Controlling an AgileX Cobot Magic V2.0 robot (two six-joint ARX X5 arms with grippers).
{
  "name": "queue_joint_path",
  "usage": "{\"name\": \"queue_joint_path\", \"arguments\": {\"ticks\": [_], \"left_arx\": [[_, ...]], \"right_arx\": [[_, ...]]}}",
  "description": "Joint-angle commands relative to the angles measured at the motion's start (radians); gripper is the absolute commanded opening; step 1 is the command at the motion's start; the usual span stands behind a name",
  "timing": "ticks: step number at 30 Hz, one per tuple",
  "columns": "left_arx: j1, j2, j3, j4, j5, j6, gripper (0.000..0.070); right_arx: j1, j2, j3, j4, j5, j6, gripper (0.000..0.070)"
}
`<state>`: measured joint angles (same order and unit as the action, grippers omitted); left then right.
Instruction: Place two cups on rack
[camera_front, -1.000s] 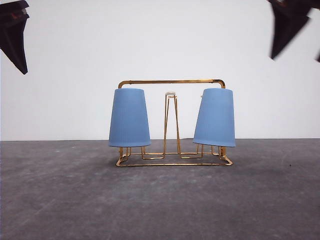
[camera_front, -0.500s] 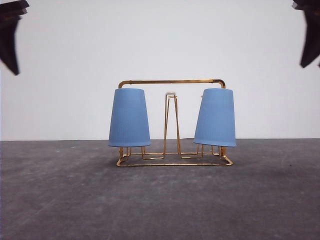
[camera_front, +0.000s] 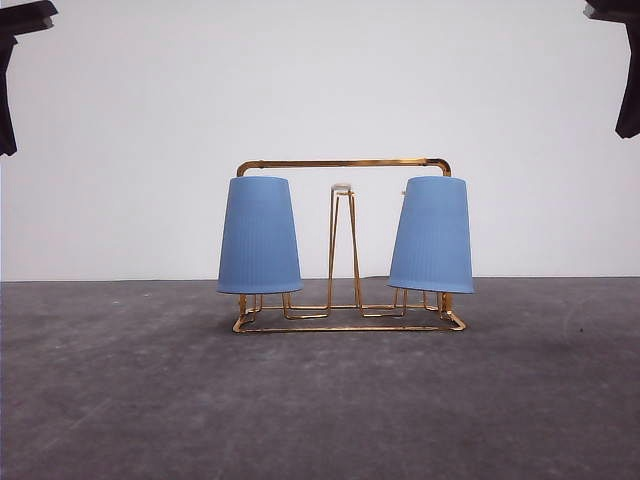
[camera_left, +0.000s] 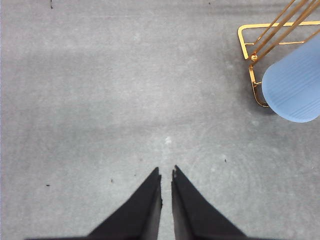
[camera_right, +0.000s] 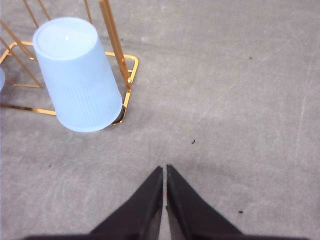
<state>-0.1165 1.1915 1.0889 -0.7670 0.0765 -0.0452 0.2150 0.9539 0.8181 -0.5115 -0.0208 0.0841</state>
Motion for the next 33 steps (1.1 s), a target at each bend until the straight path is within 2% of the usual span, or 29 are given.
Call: {"name": "queue_joint_path", "arguments": {"ticks": [1, 5, 7, 10, 15, 18, 26, 33], "left_arx": [[-0.004, 0.005, 0.008, 0.005, -0.001, 0.0, 0.0017], [0.0, -0.013, 0.008, 0.004, -0.008, 0.007, 0.0017], [0.002, -0.037, 0.004, 0.005, -0.014, 0.059, 0.0017], [0.01, -0.123, -0.055, 0.042, -0.018, 0.075, 0.0017], [0.051, -0.362, -0.309, 0.252, -0.018, 0.043, 0.0017], [0.091, -0.53, -0.482, 0.331, -0.018, 0.014, 0.0017], [0.153, -0.931, -0.834, 0.367, -0.018, -0.009, 0.0017], [0.156, -1.154, -0.982, 0.408, -0.017, -0.028, 0.0017]], "right_arx": [[0.002, 0.005, 0.01, 0.01, 0.006, 0.014, 0.0008], [0.002, 0.005, 0.01, 0.01, 0.006, 0.014, 0.0008], [0.002, 0.005, 0.01, 0.01, 0.006, 0.014, 0.0007], [0.002, 0.005, 0.01, 0.01, 0.007, 0.014, 0.0008], [0.002, 0.005, 0.01, 0.01, 0.006, 0.014, 0.0007], [0.002, 0.005, 0.01, 0.01, 0.006, 0.014, 0.0007], [0.002, 0.005, 0.01, 0.01, 0.006, 0.014, 0.0007], [0.002, 0.005, 0.01, 0.01, 0.006, 0.014, 0.0007]]}}
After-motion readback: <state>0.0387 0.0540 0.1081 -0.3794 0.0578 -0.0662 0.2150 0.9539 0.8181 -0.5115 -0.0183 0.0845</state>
